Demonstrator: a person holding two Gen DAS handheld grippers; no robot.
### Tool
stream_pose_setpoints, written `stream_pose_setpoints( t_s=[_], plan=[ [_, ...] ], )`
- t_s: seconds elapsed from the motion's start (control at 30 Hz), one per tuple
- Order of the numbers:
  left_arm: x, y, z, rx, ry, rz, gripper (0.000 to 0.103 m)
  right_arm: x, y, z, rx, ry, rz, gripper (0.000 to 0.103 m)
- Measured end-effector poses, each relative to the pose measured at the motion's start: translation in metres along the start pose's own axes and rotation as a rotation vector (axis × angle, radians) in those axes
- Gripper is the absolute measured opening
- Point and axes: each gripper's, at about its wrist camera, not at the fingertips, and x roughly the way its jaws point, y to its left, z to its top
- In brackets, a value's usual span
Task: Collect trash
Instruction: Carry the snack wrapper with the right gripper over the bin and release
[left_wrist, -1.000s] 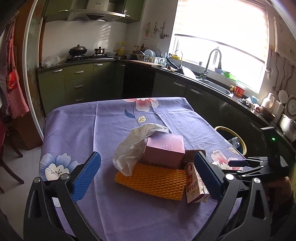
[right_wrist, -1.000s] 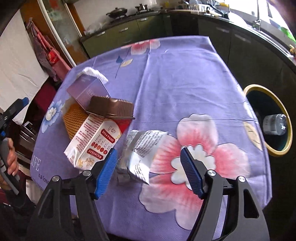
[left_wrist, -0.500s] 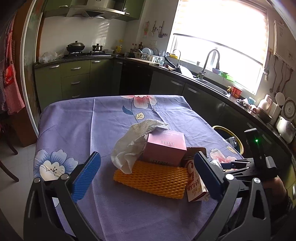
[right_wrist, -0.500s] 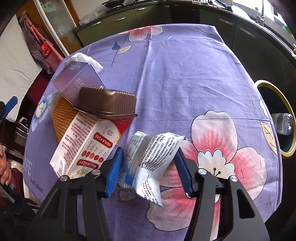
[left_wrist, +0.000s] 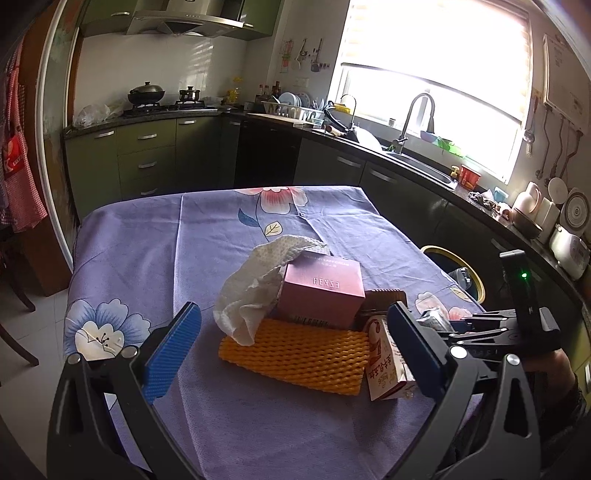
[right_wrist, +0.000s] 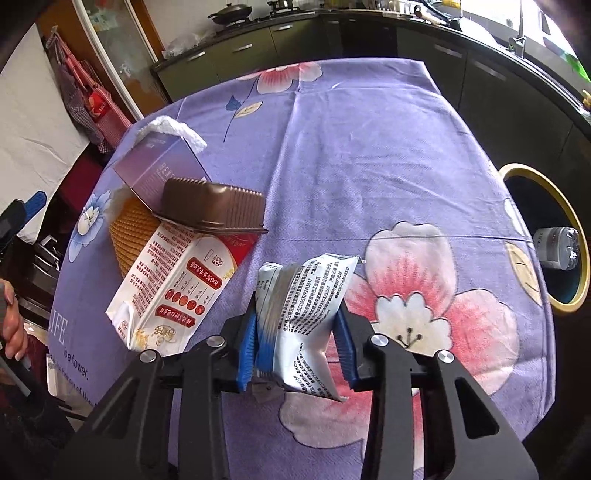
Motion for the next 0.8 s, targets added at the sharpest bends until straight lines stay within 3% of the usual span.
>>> stream_pose_setpoints(
  t_s=[0.27, 0.5, 0.67, 0.8],
  plan=[
    [-0.001, -0.001, 0.003, -0.002, 0.007, 0.012, 0.096, -0.044, -0.035, 0.001, 0.032, -0.073, -0.047, 0.037],
    [0.003, -0.006, 0.007, 0.001, 0.02, 0.036, 0.096, -0.085, -0.127, 0.026, 0.151, -0.137, -0.208, 0.037],
    [0.008, -0.015, 0.01, 0.013, 0.034, 0.045, 0.096, -0.072, -0.207, 0.047, 0.24, -0.099, -0.301, 0.037],
    [0.012, -0.025, 0.016, 0.031, 0.041, 0.057, 0.096, -0.053, -0.249, 0.061, 0.269, -0.063, -0.325, 0.037]
  ],
)
